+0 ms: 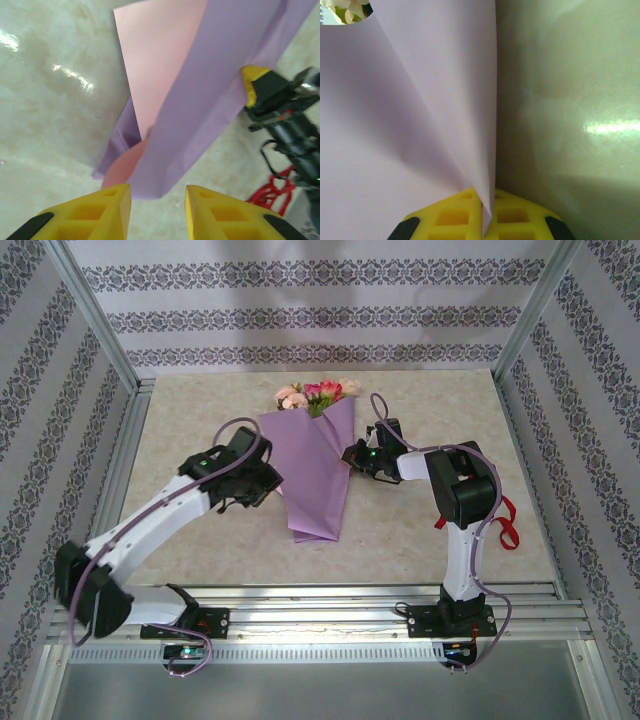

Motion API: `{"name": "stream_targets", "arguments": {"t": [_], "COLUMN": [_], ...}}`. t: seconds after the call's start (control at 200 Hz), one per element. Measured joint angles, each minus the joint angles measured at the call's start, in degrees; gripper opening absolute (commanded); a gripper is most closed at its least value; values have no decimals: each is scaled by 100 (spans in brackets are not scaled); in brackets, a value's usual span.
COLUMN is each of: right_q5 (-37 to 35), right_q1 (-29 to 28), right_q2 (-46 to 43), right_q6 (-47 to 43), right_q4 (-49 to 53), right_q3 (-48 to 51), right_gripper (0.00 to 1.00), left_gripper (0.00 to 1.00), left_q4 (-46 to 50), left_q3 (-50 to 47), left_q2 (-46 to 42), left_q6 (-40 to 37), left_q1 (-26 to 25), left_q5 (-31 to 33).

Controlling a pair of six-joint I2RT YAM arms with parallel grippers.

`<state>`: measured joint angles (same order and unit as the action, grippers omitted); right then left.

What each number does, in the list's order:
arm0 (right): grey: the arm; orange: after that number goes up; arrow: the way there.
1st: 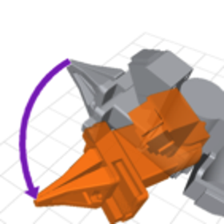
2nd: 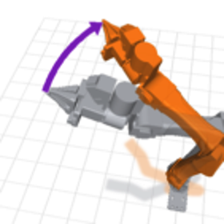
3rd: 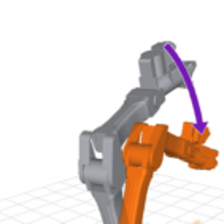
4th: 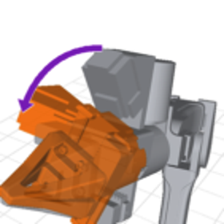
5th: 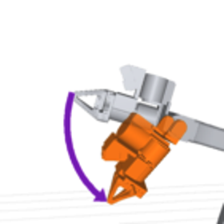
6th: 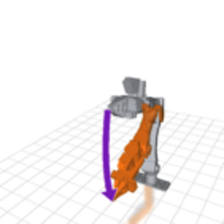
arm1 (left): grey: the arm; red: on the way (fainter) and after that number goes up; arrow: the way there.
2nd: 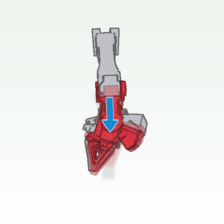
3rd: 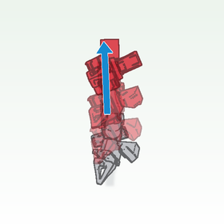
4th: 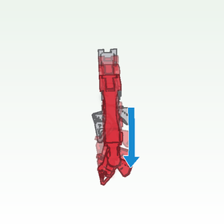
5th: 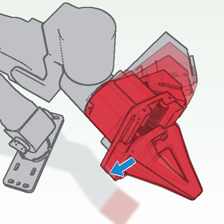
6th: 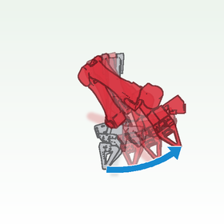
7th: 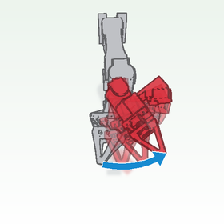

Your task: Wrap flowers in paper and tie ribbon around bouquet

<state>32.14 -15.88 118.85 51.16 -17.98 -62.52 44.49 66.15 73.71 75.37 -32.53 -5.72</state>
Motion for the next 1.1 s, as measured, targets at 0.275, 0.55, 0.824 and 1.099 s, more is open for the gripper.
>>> {"name": "stream_targets", "arguments": {"t": [0.275,0.55,0.824,1.099], "right_q5": [4,33,385,442], "right_q1": [0,2,42,216], "right_q2": [0,0,2,328], "right_q6": [17,15,-4,-7], "right_q4": [-35,-33,-44,20], "right_q3": [9,9,-136,-619], "right_gripper": [0,9,39,37], "left_gripper": [29,23,19,17], "left_q4": [-1353,-1742,-2472,-2658], "left_q3": [584,468,-866,-992], "left_q2": [1803,3069,2868,2780], "left_q6": [249,-125,-118,-76], "left_q1": [-315,-380,-190,-157], "left_q5": [-1128,-1032,-1027,-1080]}}
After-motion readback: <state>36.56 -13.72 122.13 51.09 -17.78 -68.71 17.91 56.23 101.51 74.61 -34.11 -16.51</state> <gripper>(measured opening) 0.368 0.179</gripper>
